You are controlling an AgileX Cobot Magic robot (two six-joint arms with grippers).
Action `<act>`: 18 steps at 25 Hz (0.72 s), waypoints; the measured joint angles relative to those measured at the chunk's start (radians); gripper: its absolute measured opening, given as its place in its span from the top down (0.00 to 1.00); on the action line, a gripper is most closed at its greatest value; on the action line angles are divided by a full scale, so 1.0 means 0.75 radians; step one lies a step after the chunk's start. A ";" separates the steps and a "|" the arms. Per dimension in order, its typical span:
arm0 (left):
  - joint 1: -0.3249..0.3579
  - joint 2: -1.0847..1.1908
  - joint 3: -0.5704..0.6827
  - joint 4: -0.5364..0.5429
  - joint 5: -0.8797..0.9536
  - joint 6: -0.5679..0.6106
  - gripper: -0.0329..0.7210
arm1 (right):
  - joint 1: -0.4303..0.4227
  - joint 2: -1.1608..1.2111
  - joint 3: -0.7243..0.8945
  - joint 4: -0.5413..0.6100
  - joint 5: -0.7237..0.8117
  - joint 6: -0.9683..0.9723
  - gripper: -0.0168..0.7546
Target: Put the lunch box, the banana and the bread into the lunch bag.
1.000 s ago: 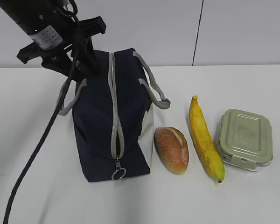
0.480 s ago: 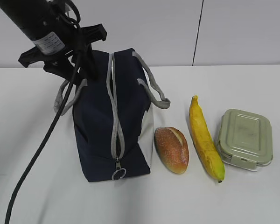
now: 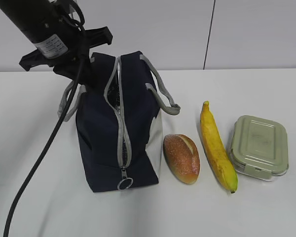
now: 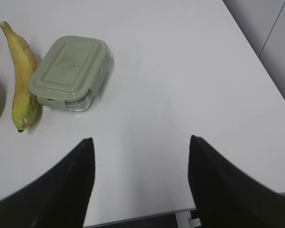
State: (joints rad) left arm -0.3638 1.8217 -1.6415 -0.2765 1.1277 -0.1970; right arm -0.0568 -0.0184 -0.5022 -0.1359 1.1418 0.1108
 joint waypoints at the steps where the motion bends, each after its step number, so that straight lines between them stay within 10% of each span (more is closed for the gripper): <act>1: 0.000 0.000 0.000 0.000 0.002 0.001 0.95 | 0.000 0.000 0.000 0.000 0.000 0.000 0.36; 18: 0.000 0.000 0.000 -0.005 0.000 0.004 0.95 | 0.000 0.000 0.000 0.000 0.000 0.000 0.36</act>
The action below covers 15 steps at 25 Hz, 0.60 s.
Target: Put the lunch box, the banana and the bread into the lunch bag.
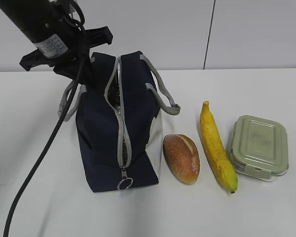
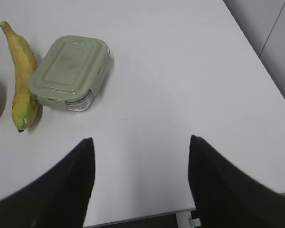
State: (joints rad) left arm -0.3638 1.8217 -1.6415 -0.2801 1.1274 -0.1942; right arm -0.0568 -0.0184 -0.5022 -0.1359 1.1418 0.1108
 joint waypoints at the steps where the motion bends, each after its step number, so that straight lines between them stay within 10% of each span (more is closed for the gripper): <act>1: 0.000 0.000 0.000 0.000 0.000 0.000 0.95 | 0.000 0.000 0.000 0.000 0.000 0.000 0.36; 15: 0.000 0.000 0.000 0.016 -0.002 0.000 0.95 | 0.037 0.488 -0.026 0.164 -0.045 0.000 0.36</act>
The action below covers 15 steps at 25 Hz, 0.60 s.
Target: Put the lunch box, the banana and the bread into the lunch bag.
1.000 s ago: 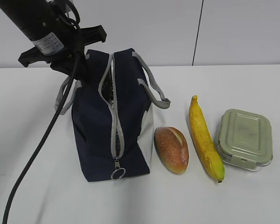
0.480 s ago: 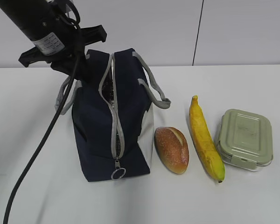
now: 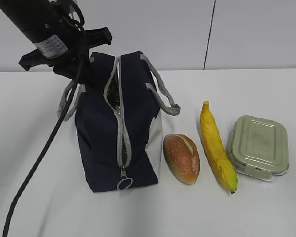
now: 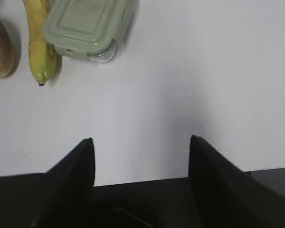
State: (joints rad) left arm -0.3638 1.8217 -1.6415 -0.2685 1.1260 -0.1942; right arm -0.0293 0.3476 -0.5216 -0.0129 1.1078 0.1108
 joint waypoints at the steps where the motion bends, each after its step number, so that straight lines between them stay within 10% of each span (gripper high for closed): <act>1: 0.000 0.000 0.000 0.000 0.000 0.000 0.95 | 0.001 0.040 0.000 0.008 -0.014 0.000 0.36; 15: 0.000 0.000 0.000 0.001 0.004 0.000 0.95 | -0.019 0.675 0.000 0.248 -0.425 -0.218 0.36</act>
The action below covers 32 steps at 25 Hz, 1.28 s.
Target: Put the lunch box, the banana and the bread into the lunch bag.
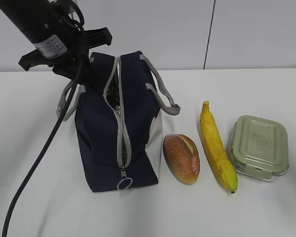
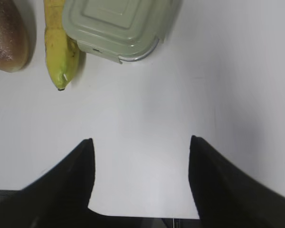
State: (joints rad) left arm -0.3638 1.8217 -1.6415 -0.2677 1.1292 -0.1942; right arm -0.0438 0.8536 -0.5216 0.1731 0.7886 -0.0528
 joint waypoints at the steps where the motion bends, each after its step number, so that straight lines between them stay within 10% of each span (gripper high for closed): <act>1: 0.000 0.000 0.000 0.000 0.000 0.000 0.95 | -0.023 0.039 0.000 0.019 -0.024 -0.023 0.36; 32: 0.000 0.000 0.000 0.008 -0.003 0.000 0.95 | -0.498 1.010 -0.230 1.134 -0.011 -1.158 0.36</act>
State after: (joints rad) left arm -0.3638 1.8217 -1.6415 -0.2614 1.1270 -0.1942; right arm -0.4173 1.6112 -0.6944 1.0236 0.7804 -0.9214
